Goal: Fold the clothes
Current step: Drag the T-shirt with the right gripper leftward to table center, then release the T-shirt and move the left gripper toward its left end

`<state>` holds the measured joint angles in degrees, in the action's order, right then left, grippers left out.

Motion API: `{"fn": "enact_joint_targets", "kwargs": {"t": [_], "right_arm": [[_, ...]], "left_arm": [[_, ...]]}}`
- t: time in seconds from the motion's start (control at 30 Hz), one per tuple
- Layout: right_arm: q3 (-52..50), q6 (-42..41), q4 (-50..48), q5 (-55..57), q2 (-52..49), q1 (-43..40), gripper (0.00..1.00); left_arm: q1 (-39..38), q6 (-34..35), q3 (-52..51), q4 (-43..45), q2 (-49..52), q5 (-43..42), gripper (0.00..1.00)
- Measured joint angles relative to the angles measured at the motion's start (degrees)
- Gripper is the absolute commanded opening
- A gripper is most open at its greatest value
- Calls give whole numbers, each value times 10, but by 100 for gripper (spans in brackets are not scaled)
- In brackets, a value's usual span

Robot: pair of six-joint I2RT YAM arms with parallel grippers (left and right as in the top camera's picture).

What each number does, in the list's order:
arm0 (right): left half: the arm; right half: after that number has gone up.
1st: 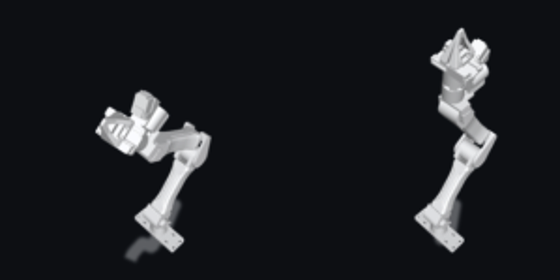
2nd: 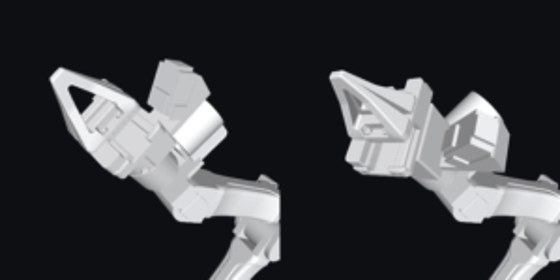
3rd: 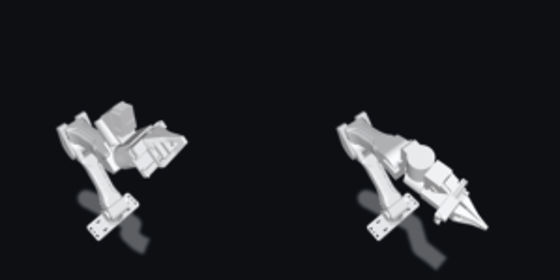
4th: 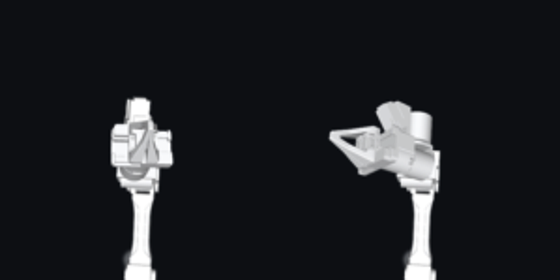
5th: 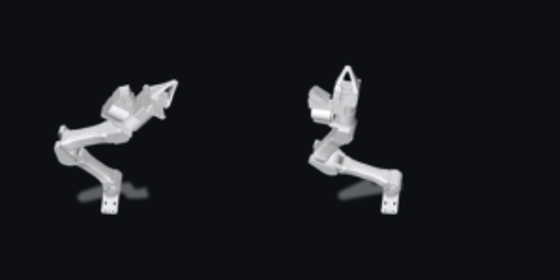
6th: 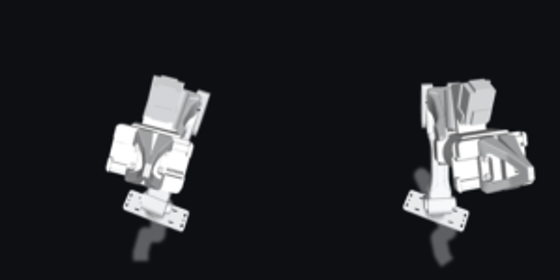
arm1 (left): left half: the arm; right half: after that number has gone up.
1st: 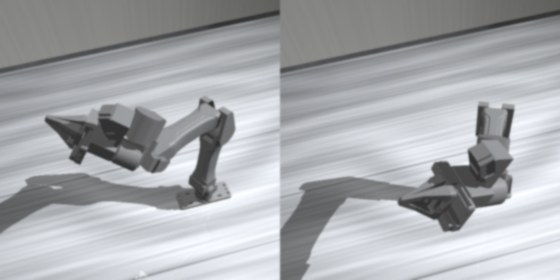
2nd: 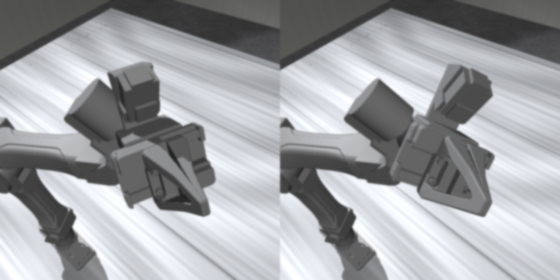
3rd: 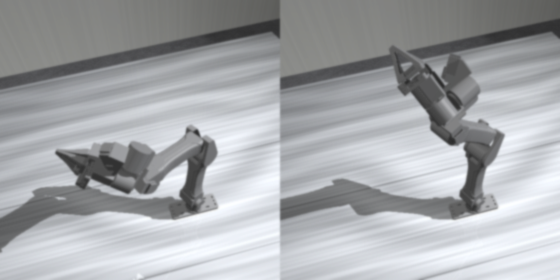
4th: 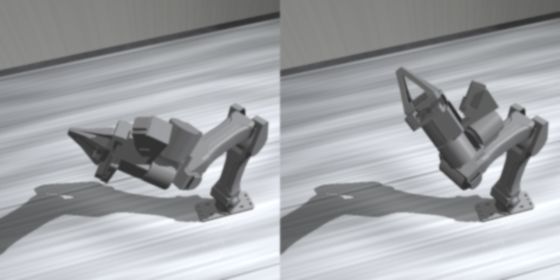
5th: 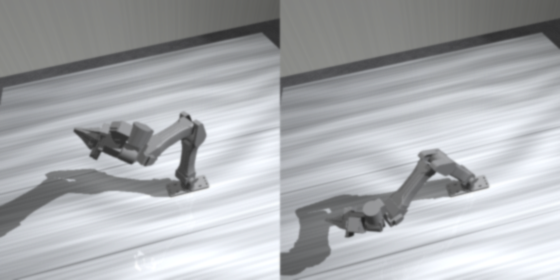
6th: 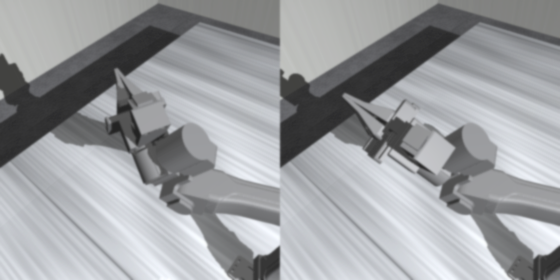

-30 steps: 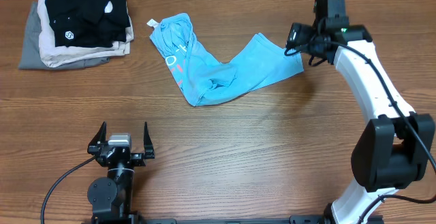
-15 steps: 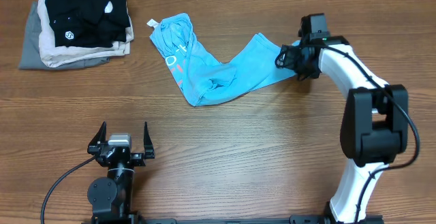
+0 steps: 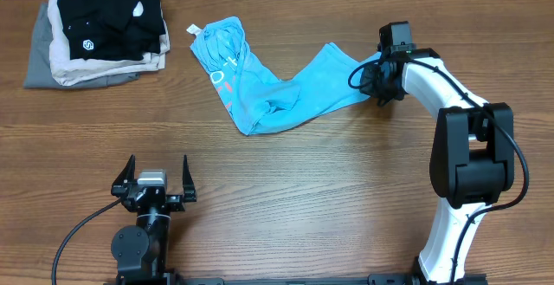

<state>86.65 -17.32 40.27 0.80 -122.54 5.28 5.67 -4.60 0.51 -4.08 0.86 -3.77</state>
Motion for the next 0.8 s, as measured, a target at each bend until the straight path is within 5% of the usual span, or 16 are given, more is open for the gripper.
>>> {"fn": "enact_joint_targets", "kwargs": {"t": [0.3, 0.63, 0.7, 0.77, 0.8], "right_arm": [[36, -67, 186, 97, 15, -16, 4], [57, -202, 412, 227, 168, -52, 5], [58, -232, 434, 241, 172, -70, 51], [58, -247, 438, 251, 170, -85, 56], [58, -254, 438, 255, 170, -92, 66]], "left_arm": [[0, 0, 0, 0, 0, 0, 100], [0, 0, 0, 0, 0, 0, 100], [0, 0, 0, 0, 0, 0, 100], [0, 0, 0, 0, 0, 0, 100], [0, 0, 0, 0, 0, 0, 100]]}}
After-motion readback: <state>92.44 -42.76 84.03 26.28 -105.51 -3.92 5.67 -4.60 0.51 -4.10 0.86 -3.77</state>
